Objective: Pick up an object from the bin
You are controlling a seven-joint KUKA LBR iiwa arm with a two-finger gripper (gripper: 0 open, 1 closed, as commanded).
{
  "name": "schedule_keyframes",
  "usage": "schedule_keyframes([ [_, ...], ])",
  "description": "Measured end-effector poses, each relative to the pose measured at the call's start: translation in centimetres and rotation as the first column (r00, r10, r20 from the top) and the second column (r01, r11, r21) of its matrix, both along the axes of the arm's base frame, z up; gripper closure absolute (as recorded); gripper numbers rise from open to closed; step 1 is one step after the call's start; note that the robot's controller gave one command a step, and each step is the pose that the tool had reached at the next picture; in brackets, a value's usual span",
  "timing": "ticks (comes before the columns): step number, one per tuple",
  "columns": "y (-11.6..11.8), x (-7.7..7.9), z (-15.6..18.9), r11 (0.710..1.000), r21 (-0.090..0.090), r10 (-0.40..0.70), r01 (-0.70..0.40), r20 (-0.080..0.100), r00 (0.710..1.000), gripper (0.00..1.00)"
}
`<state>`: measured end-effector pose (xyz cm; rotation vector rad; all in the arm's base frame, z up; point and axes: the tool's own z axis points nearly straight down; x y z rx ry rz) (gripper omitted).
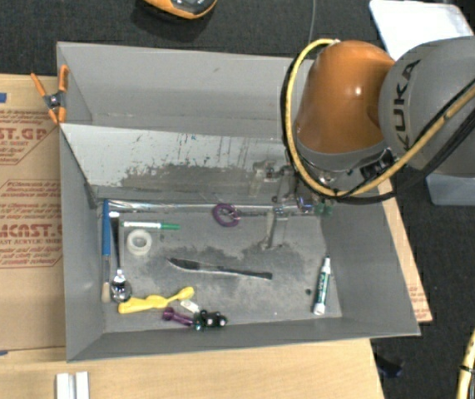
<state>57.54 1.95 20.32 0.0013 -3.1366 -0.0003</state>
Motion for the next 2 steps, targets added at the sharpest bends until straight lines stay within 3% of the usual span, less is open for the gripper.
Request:
schedule_keyframes([
  [1, 0.0, 0.2, 0.4, 1.0, 0.0, 0.0, 0.0, 0.007, 1.0, 0.0],
  [2, 5.5, -1.3, -3.3, 0.993, 0.0, 0.114, -0.114, 0.009, 0.993, 0.0],
])
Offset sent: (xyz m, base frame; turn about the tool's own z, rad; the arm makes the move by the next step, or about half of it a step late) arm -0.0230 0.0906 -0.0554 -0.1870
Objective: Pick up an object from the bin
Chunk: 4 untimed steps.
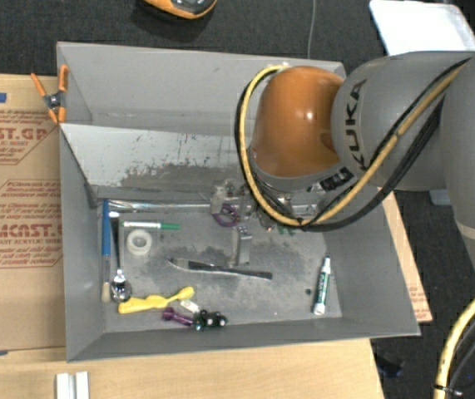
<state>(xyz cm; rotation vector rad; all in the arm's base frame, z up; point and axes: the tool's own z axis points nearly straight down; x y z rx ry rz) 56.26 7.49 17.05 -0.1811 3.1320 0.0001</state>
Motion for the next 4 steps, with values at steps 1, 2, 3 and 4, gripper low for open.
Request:
schedule_keyframes([
  [1, -3.4, -0.8, -5.4, 0.984, 0.002, -0.179, 0.179, 0.004, 0.984, 0.0],
  [2, -5.7, 0.4, -9.7, 0.999, 0.006, -0.051, 0.051, 0.004, 0.999, 1.0],
  [3, -5.7, 0.4, -9.7, 0.999, 0.006, -0.052, 0.052, 0.004, 0.999, 0.0],
  [4, -5.7, 0.4, -9.7, 0.999, 0.007, -0.052, 0.052, 0.004, 0.999, 0.0],
])
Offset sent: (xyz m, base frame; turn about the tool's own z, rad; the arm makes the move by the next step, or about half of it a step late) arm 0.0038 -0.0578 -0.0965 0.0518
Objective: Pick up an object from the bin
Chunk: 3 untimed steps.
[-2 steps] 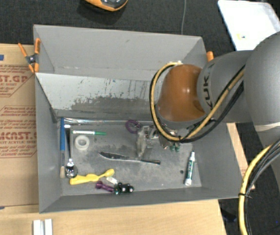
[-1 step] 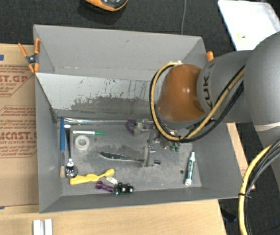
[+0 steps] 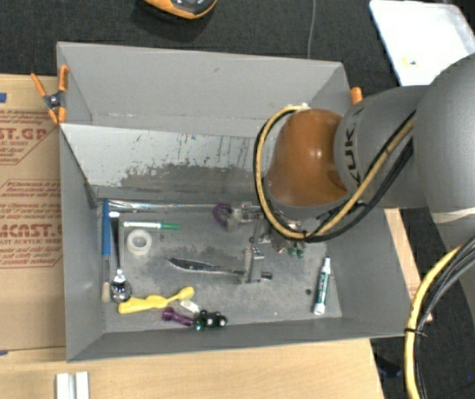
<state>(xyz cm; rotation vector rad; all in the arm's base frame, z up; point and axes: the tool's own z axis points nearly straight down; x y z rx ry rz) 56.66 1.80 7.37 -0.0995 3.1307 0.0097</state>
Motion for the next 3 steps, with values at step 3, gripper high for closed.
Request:
schedule_keyframes([
  [3, 4.3, 0.4, -0.3, 0.972, 0.004, -0.234, 0.234, 0.0, 0.972, 0.0],
])
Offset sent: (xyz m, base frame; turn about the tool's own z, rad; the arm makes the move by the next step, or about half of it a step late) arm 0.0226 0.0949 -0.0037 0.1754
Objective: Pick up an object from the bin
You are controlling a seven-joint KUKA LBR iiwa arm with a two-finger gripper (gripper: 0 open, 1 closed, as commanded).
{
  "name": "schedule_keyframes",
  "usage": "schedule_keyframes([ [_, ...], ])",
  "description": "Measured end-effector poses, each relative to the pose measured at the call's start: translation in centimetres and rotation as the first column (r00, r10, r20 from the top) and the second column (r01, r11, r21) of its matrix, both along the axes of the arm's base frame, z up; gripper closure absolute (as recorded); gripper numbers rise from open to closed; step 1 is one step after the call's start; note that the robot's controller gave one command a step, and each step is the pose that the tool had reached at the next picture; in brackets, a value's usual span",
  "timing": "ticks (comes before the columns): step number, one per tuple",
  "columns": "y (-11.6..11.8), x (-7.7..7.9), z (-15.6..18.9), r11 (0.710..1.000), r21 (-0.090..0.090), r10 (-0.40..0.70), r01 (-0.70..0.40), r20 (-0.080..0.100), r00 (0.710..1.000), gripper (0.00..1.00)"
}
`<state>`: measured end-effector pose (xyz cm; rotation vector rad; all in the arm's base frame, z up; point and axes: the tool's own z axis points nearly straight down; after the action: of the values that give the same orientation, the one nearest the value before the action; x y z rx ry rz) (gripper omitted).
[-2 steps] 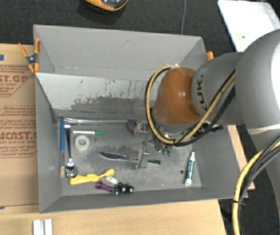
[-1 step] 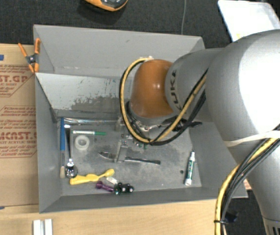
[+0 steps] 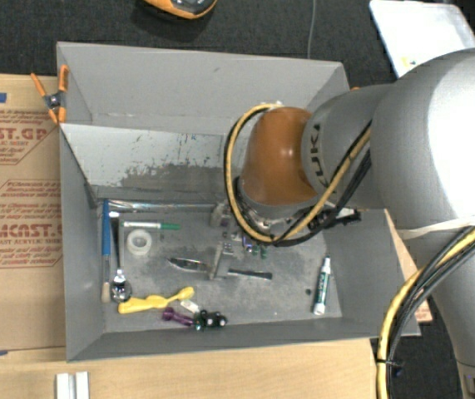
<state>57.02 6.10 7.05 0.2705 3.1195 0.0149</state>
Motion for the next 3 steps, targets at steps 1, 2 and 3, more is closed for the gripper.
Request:
schedule_keyframes([
  [1, 0.4, -2.3, 0.0, 0.995, 0.004, -0.099, 0.099, 0.005, 0.995, 1.0],
  [2, 0.4, -2.3, 0.0, 0.995, 0.004, -0.099, 0.099, 0.005, 0.995, 1.0],
  [3, -0.1, -2.4, 1.4, 0.993, 0.002, -0.115, 0.115, -0.007, 0.993, 1.0],
])
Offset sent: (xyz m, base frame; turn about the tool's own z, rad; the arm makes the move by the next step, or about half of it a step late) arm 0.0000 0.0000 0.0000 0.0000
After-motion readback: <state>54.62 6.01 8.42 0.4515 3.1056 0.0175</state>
